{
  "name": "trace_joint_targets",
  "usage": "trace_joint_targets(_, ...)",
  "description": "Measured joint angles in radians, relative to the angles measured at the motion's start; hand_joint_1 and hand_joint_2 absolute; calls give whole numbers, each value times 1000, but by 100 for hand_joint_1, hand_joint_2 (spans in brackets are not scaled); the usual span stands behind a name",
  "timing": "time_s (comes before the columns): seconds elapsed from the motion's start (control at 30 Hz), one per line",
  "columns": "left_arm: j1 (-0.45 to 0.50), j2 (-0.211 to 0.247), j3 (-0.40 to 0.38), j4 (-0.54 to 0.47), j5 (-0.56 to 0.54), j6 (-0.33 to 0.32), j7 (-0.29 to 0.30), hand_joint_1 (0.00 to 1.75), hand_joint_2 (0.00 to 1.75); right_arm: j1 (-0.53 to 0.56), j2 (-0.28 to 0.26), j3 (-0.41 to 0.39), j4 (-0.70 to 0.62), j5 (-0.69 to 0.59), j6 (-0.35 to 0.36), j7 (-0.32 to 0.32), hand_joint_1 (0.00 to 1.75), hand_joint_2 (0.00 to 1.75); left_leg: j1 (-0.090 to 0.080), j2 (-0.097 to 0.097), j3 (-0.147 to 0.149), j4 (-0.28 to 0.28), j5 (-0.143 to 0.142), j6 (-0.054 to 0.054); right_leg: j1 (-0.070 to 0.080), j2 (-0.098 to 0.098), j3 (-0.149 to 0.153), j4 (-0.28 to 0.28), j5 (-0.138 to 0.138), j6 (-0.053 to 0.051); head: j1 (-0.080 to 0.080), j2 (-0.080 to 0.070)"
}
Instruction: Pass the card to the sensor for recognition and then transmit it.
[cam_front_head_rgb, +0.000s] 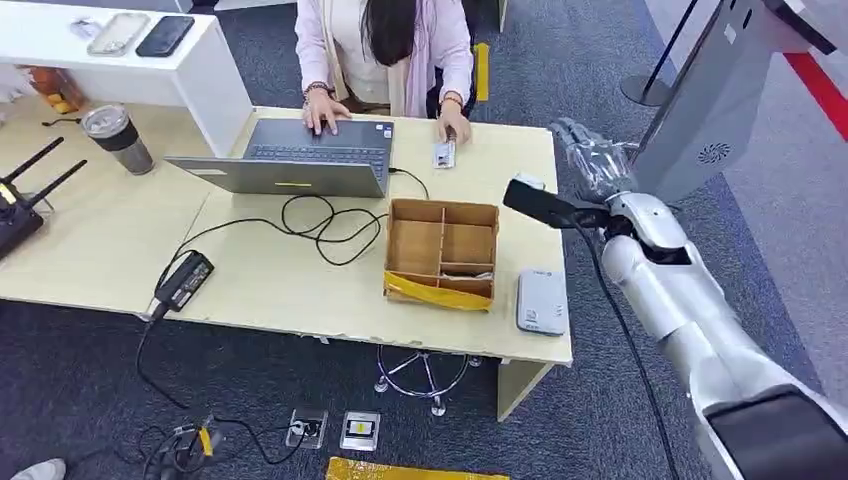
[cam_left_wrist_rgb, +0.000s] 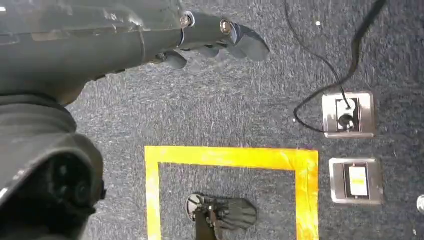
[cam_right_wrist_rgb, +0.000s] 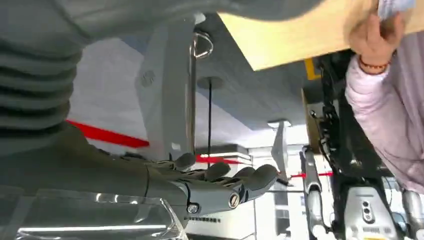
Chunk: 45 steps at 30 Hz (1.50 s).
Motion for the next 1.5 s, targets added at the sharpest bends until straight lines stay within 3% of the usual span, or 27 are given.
trace_joint_targets(0.1,1,-2,24,9,8,9,0,0,0,77,-50,-27,-142,7,-3,49,0,175,0,-1,0,0,0,0,0,0,0,0,0,0,0,0)
trace_joint_targets(0.3,5,-9,58,15,25,42,6,0,0,190,-118,-56,-325,107,-80,129,0,175,0,0,0,0,0,0,0,0,0,0,0,0,1,0)
trace_joint_targets(0.47,6,-19,86,16,33,63,14,0,0,266,-159,-74,-448,110,-46,167,0,175,0,0,0,0,0,0,0,0,0,0,0,0,0,0)
trace_joint_targets(0.73,9,-35,127,16,39,104,34,0,0,422,-229,-99,-714,169,19,324,0,175,0,0,0,0,-1,-1,0,0,0,0,0,0,0,0)
trace_joint_targets(1.0,10,-53,155,16,7,128,34,0,0,598,-232,-98,-949,215,57,451,0,175,0,0,0,0,-1,-1,0,0,0,-1,0,0,1,0)
trace_joint_targets(1.23,9,-62,175,16,-35,127,34,0,0,687,-217,-92,-1031,225,45,484,0,175,0,0,0,0,-1,-1,0,0,0,-1,0,0,1,0)
trace_joint_targets(1.5,8,-66,176,16,-86,121,35,0,0,726,-171,-79,-1036,209,-10,495,0,175,0,0,0,-1,-1,-1,0,0,0,-1,0,0,0,0)
